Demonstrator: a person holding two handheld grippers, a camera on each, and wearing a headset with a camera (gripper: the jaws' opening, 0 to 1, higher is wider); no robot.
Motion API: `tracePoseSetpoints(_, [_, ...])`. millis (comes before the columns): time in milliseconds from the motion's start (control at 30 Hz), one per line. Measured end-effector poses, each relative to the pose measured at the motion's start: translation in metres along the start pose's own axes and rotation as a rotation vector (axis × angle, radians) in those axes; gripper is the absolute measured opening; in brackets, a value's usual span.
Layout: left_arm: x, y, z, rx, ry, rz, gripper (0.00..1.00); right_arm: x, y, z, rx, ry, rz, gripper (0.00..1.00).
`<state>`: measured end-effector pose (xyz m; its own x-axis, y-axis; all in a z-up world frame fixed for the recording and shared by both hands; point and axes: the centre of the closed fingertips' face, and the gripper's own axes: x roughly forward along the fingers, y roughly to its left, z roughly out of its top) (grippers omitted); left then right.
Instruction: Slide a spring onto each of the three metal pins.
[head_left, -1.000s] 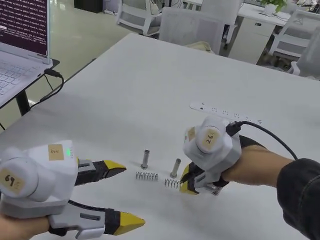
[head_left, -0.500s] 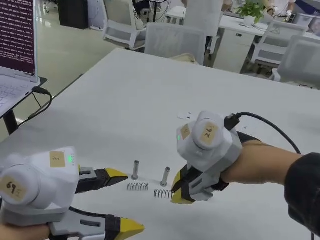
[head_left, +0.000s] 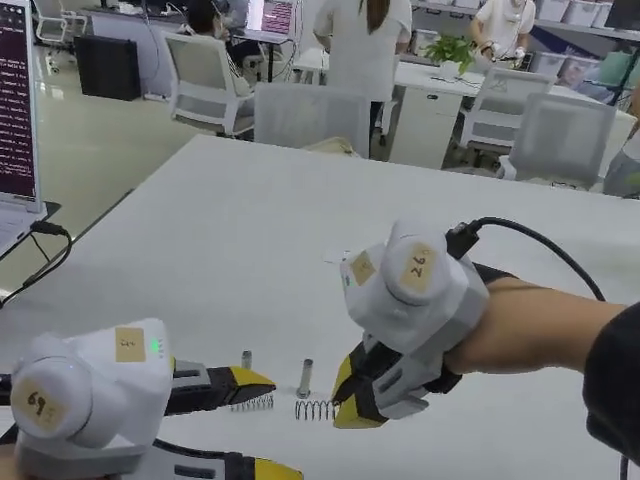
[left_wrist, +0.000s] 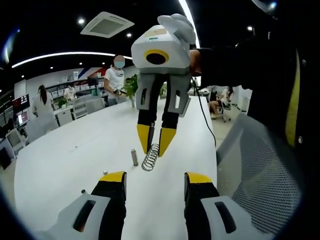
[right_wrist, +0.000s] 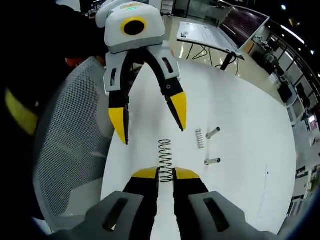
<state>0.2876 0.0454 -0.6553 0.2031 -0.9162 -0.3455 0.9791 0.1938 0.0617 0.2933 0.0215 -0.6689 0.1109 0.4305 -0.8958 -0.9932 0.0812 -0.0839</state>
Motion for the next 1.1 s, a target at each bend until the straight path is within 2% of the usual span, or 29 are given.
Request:
tracePoseSetpoints(400, [0.001, -0.016, 0.009, 0.051, -0.003, -0.036, 0.24, -0.006, 0.017, 0.006, -0.028, 0.009, 0.004, 0.08])
tracePoseSetpoints(633, [0.001, -0.02, 0.013, 0.077, -0.008, -0.045, 0.17, -0.007, 0.022, 0.009, -0.047, 0.015, 0.013, 0.08])
tracePoseSetpoints(1100, [0.005, -0.019, 0.009, 0.091, 0.007, -0.048, 0.04, -0.003, 0.028, 0.011, -0.067, 0.017, 0.03, 0.08])
